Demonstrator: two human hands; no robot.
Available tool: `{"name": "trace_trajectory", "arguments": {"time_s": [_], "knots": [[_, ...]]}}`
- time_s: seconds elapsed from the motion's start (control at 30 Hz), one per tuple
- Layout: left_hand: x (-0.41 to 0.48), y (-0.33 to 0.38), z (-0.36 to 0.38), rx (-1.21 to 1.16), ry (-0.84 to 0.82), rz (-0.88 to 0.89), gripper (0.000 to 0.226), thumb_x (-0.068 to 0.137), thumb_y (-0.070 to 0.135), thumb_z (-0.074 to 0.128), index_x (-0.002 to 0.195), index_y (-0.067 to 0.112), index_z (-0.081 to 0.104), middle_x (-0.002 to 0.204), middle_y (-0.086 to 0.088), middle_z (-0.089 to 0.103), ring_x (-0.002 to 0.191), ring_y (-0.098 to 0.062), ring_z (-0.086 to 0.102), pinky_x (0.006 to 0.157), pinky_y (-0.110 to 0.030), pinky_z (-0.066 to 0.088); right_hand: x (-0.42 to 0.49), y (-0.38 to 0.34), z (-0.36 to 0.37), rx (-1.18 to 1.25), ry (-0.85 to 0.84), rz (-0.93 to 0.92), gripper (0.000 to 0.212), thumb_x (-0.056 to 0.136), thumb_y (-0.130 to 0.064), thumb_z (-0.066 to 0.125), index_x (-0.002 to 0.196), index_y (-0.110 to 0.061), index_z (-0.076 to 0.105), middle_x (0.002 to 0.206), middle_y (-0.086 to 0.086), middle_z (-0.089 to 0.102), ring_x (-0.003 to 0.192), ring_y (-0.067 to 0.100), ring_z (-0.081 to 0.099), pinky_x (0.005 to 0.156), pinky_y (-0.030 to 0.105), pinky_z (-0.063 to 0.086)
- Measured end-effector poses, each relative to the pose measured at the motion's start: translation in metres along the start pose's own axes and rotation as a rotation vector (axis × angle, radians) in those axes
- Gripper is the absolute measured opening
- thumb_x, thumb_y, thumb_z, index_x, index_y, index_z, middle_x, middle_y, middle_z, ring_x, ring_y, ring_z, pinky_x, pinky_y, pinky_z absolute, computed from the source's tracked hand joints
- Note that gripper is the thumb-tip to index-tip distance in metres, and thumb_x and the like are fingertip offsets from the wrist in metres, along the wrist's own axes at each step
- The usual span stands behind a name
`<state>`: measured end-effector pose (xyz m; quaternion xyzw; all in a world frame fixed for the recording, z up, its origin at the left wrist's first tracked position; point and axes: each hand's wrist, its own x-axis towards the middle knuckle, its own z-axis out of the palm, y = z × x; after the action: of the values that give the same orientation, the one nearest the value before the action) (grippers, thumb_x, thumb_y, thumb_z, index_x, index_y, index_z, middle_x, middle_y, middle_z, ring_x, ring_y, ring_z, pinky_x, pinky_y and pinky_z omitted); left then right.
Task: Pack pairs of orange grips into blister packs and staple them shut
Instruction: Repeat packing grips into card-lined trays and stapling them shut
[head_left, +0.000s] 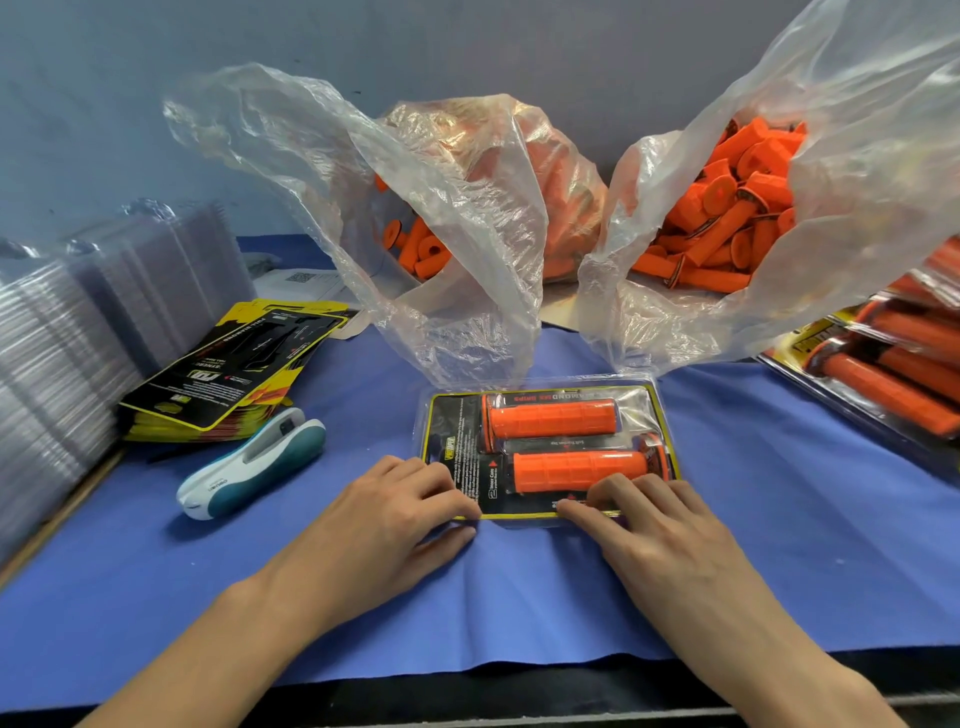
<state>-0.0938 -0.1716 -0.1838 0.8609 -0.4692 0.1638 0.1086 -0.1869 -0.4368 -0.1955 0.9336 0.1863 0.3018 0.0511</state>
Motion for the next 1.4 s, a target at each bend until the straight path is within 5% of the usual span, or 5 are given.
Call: {"name": "trace_trajectory", "arguments": {"time_s": [0.1,0.27,0.43,0.8,1.4], "knots": [[0.000,0.000,0.000,-0.012,-0.002,-0.003,0.019,0.099,0.041,0.050,0.100,0.031,0.066,0.092,0.012,0.058,0.081,-0.012,0.056,0.075,-0.031,0.047,0.000,0.000,-0.002,0.025,-0.034,-0.035,0.046,0.079,-0.007,0.044,0.116,-0.019,0.068,0.100,0.001,0.061,0.079,0.025,0.060,0.066,0.037,0.054],[-0.001,0.000,-0.001,-0.040,0.015,-0.021,0.019,0.097,0.041,0.053,0.101,0.031,0.068,0.093,0.013,0.059,0.080,-0.010,0.056,0.075,-0.031,0.048,-0.019,0.020,-0.007,0.016,-0.010,0.114,0.043,0.073,-0.003,0.073,0.112,-0.022,0.071,0.097,-0.002,0.063,0.079,0.026,0.062,0.073,0.036,0.044],[0.000,0.003,0.000,-0.042,0.011,-0.003,0.019,0.097,0.040,0.053,0.100,0.029,0.069,0.092,0.012,0.059,0.080,-0.011,0.057,0.075,-0.032,0.049,-0.030,0.027,-0.006,0.021,0.058,0.204,0.025,0.082,-0.013,0.062,0.103,-0.018,0.073,0.095,0.000,0.064,0.080,0.027,0.061,0.077,0.037,0.040],[-0.004,-0.007,-0.001,-0.046,-0.008,-0.076,0.035,0.089,0.056,0.057,0.110,0.028,0.063,0.114,0.012,0.056,0.104,-0.010,0.055,0.092,-0.027,0.040,-0.030,0.027,-0.007,0.002,0.055,0.367,0.021,0.075,-0.005,0.076,0.090,-0.014,0.064,0.090,0.004,0.057,0.077,0.030,0.056,0.063,0.043,0.051],[0.000,-0.002,0.002,-0.015,0.098,-0.026,0.014,0.097,0.033,0.056,0.104,0.024,0.063,0.109,0.008,0.058,0.098,-0.015,0.058,0.082,-0.034,0.050,0.002,-0.001,0.000,0.002,0.103,0.213,0.024,0.082,-0.014,0.072,0.103,-0.025,0.070,0.094,0.000,0.062,0.079,0.029,0.059,0.072,0.042,0.045]]}}
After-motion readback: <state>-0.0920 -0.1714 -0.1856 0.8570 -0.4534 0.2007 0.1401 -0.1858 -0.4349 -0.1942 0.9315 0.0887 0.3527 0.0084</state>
